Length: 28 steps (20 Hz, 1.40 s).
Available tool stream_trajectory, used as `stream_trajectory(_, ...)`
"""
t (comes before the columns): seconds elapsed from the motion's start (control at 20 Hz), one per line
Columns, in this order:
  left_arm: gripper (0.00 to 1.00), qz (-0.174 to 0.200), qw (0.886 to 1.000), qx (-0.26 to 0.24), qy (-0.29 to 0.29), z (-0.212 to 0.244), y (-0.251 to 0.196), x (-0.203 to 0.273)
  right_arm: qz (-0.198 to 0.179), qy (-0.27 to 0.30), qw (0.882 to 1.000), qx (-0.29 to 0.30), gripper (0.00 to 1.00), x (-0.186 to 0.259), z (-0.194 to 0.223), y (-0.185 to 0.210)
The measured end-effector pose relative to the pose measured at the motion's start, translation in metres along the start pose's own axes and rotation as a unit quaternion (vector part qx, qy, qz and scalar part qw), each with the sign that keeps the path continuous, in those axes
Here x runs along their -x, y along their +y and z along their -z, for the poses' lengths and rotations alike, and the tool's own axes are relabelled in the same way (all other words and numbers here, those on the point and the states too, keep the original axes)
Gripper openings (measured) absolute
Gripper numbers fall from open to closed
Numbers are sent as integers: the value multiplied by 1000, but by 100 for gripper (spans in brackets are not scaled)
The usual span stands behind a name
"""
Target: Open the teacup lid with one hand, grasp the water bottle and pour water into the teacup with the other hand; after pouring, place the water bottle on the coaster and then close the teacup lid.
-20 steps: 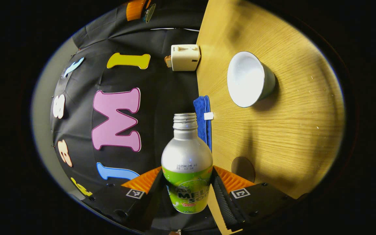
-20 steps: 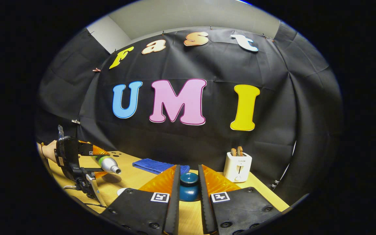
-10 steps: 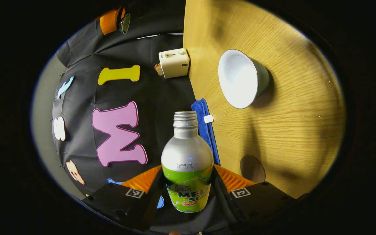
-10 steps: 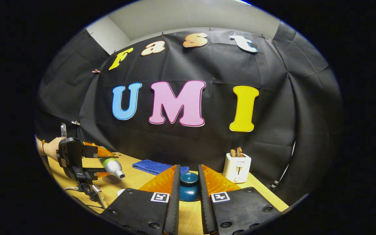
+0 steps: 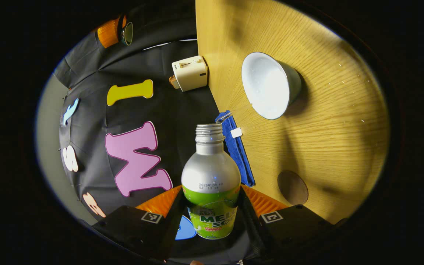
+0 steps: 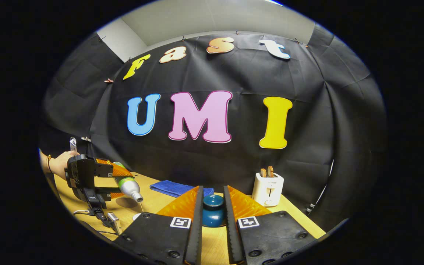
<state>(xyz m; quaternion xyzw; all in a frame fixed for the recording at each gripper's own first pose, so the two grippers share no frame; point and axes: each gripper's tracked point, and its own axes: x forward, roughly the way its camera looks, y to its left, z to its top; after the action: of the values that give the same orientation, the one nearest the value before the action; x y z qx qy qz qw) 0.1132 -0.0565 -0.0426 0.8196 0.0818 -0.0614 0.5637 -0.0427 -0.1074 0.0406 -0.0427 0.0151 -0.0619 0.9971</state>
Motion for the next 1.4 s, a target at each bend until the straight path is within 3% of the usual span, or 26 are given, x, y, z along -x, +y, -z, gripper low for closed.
stream_trajectory(0.15, 82, 0, 1000, -9, -1, 0, 2, 0, 2, -1, 1000, -1, 31, 0, -1, -1)
stream_trajectory(0.2, 82, -1, 1000, -13, 0, -1, 3, 0, 2, 0, 1000, 0, 36, 1, 0, -2)
stream_trajectory(0.3, 82, -2, 1000, -24, -1, -1, 4, 0, 1, 1, 1000, 1, 31, 0, 0, -1)
stream_trajectory(0.75, 82, -12, 997, -80, -5, -1, 21, -3, 2, -4, 1000, 2, 31, 2, -4, -2)
stream_trajectory(0.95, 83, -12, 993, -116, -6, 1, 28, -3, 2, -6, 1000, 2, 31, 3, -5, -3)
stream_trajectory(1.0, 83, -12, 992, -122, -6, 2, 30, -3, 2, -6, 1000, 1, 27, 3, -5, -3)
stream_trajectory(1.05, 83, -12, 992, -129, -6, 2, 32, -1, 2, -6, 1000, 1, 31, 4, -6, -3)
stream_trajectory(1.4, 83, -26, 982, -188, -9, -3, 47, 3, 4, -10, 1000, 0, 31, 6, -10, -5)
